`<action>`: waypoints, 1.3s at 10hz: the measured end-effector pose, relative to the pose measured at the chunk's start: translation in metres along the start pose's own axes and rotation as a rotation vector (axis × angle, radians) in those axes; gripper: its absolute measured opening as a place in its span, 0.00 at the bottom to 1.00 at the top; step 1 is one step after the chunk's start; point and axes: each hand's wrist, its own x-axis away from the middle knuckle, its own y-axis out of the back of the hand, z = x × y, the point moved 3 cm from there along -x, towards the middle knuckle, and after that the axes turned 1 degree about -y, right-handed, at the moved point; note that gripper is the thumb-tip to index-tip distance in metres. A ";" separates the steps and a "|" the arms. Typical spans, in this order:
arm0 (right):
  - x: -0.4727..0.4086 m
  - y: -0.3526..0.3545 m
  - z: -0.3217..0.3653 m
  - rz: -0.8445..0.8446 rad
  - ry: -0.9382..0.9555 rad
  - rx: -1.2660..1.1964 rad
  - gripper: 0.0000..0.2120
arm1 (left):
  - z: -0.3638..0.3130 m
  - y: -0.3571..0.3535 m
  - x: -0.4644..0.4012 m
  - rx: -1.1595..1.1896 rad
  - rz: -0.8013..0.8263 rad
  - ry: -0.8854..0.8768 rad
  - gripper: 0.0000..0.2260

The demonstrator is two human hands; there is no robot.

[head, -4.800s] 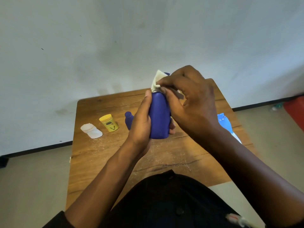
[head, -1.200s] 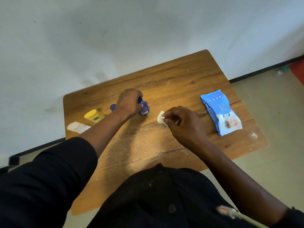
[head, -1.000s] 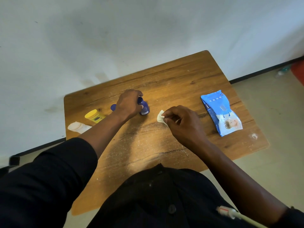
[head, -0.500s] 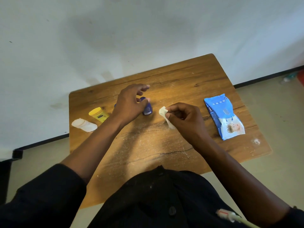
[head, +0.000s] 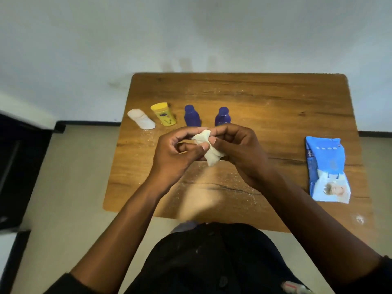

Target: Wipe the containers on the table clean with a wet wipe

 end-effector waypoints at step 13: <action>-0.375 -0.417 -0.238 0.153 -0.127 1.273 0.09 | 0.190 0.453 0.026 0.068 -0.452 0.467 0.12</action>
